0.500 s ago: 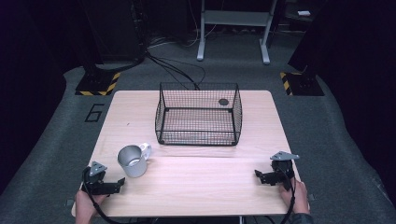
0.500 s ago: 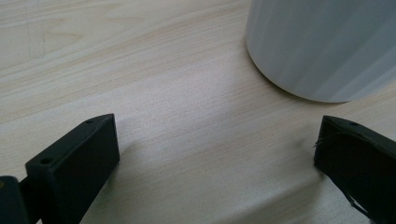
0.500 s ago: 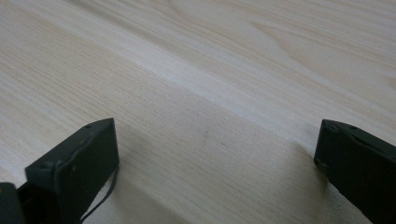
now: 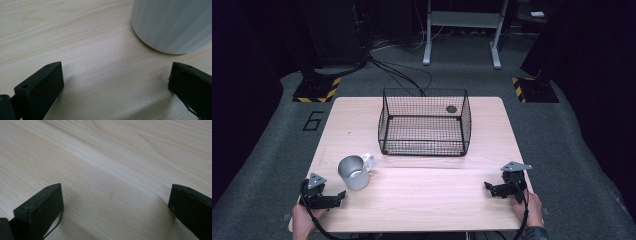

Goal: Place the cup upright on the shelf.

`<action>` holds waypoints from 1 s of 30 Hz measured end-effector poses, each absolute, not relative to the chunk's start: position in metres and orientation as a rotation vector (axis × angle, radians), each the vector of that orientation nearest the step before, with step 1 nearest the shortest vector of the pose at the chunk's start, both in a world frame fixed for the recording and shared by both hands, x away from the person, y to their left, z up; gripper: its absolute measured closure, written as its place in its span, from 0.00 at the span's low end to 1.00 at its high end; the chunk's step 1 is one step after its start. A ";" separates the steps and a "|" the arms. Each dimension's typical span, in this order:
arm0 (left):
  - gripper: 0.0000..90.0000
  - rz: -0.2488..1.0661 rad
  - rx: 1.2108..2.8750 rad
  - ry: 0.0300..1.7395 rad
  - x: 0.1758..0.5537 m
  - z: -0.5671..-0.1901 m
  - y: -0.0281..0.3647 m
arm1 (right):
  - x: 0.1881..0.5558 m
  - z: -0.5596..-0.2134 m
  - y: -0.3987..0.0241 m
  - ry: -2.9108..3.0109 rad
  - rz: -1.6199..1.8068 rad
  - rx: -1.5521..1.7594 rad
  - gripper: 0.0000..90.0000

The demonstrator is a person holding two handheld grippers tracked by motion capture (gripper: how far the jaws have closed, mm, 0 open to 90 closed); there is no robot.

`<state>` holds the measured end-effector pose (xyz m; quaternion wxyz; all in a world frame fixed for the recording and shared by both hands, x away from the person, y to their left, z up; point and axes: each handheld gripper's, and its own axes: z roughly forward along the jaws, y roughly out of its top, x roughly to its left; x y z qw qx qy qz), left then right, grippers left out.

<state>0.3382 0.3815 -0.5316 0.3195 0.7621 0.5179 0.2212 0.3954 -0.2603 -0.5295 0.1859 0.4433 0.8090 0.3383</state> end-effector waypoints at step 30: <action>0.00 0.553 1.892 1.156 0.326 -0.487 0.362 | 0.396 -0.530 -0.260 2.281 0.954 1.245 0.00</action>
